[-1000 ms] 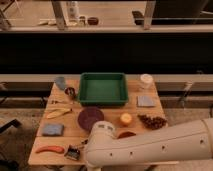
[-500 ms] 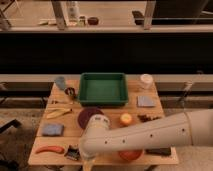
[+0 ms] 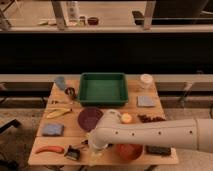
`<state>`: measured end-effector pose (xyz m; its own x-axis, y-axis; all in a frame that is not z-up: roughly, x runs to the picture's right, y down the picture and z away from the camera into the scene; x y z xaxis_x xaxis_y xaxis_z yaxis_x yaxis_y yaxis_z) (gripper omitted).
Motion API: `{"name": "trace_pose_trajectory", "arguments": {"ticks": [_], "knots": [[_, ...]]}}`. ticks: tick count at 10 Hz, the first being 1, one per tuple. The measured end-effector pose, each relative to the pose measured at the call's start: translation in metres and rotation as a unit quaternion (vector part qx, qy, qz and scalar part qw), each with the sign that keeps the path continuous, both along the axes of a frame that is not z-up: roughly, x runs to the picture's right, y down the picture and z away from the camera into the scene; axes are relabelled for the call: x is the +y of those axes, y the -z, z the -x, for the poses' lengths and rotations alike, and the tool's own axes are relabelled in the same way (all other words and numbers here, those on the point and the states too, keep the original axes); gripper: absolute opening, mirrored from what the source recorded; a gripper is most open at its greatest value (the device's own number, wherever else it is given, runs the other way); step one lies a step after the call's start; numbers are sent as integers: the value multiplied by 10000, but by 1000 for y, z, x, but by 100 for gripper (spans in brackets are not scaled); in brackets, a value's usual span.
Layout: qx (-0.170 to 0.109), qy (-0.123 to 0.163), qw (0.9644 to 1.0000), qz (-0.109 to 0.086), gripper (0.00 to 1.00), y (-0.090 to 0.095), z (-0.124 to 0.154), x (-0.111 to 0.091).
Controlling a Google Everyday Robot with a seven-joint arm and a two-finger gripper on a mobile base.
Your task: Wipe red bowl with brush
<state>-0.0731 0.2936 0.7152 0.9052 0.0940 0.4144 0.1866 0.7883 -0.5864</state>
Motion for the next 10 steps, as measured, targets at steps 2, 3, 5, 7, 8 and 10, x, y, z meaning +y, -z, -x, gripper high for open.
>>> {"name": "trace_pose_trajectory", "arguments": {"ticks": [2, 3, 5, 7, 8, 10], "knots": [[-29, -34, 10000, 58, 80, -5, 1, 3], [-65, -41, 9999, 72, 80, -7, 5, 3], [-145, -62, 9998, 107, 80, -12, 12, 4], [-196, -124, 9996, 154, 78, -18, 17, 4], [-222, -132, 9995, 182, 74, -21, 18, 6], [-208, -194, 9993, 260, 74, -33, 16, 13]]}}
